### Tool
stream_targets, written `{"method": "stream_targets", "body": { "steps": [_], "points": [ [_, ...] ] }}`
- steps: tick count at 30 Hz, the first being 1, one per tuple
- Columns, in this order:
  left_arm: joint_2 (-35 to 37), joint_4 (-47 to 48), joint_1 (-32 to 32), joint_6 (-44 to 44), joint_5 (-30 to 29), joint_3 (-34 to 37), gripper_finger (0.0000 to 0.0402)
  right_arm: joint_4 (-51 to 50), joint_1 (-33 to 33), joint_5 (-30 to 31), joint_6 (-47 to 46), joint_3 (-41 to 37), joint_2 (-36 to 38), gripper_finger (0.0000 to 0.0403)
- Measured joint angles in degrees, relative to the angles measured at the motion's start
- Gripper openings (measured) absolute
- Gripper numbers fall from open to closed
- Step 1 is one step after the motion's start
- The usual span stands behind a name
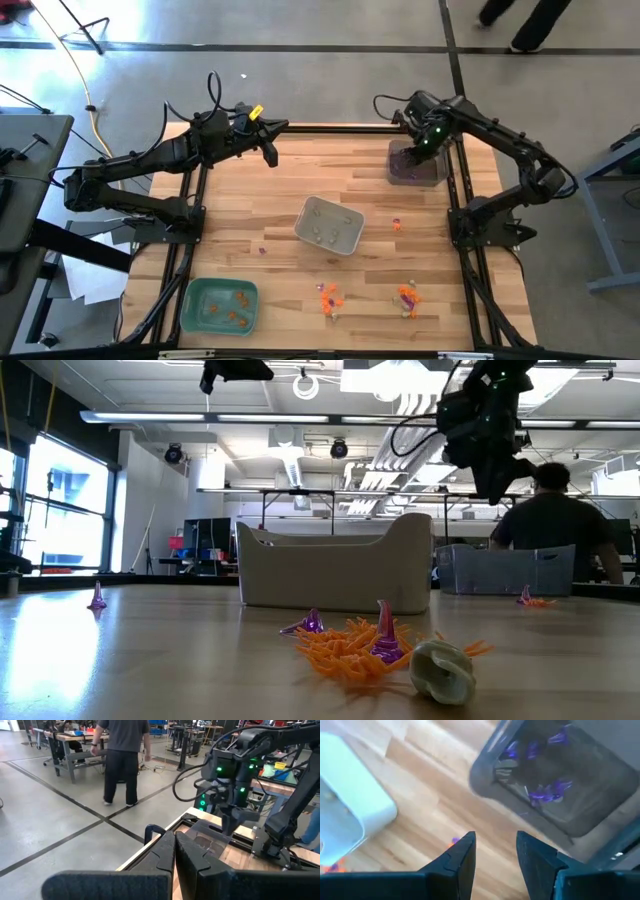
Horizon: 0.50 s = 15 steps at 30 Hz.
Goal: Sort Halloween decoration
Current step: Put the violet witch hat toy into the black bin
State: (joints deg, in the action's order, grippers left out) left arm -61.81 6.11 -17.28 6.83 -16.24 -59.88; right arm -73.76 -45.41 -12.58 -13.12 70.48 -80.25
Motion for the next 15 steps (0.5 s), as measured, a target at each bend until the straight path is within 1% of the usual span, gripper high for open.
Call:
{"method": "stream_targets", "body": {
  "steps": [4, 8, 12, 15],
  "points": [
    [0.01, 0.02, 0.00, 0.82, 0.01, 0.00, 0.0000, -1.49, 5.88, -0.13, -3.11, -0.65, 0.01, 0.0137],
    [0.01, 0.07, 0.00, 1.55, 0.18, 0.00, 0.0000, -1.18, 13.31, -0.12, -6.97, -4.09, 0.00, 0.0137],
    [0.01, 0.07, 0.00, 1.57, 0.59, 0.00, 0.0000, 4.23, 19.61, 0.09, -12.23, -9.97, 0.00, 0.0137],
    [0.01, 0.07, 0.00, 1.57, 0.67, 0.00, 0.0000, 10.47, 23.13, 0.13, -17.68, -14.78, 0.00, 0.0137]
  ]
}}
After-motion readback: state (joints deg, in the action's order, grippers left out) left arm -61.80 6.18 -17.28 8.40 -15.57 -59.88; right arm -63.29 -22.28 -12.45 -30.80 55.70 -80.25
